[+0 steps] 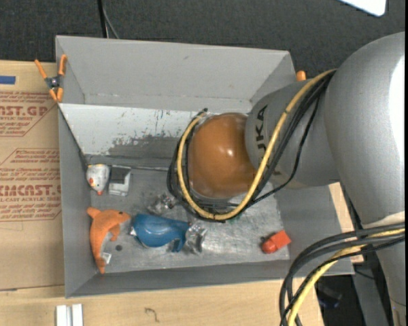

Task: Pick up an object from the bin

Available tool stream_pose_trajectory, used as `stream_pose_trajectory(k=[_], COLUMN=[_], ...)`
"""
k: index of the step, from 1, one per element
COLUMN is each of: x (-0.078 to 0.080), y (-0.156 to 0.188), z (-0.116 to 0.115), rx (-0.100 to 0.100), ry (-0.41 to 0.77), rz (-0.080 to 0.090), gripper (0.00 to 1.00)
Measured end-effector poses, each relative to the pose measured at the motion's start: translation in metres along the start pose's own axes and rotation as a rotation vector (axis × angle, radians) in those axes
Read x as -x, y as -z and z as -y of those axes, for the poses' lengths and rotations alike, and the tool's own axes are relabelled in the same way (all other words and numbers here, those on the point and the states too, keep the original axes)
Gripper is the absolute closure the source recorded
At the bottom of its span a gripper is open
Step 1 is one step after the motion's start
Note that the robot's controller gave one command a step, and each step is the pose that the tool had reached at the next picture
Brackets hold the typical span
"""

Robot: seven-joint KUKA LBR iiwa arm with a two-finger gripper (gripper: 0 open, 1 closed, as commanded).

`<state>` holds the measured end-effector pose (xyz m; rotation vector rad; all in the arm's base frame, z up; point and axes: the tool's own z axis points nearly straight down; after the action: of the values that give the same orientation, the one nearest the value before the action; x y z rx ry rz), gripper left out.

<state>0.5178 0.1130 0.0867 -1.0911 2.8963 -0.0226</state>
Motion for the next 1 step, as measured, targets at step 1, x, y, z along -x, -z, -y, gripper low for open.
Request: stream_pose_trajectory(k=[1], x=[-0.0065], y=[-0.0124], z=[-0.0134], rx=[0.026], ry=[0.006], rz=[-0.023], gripper=[1.0])
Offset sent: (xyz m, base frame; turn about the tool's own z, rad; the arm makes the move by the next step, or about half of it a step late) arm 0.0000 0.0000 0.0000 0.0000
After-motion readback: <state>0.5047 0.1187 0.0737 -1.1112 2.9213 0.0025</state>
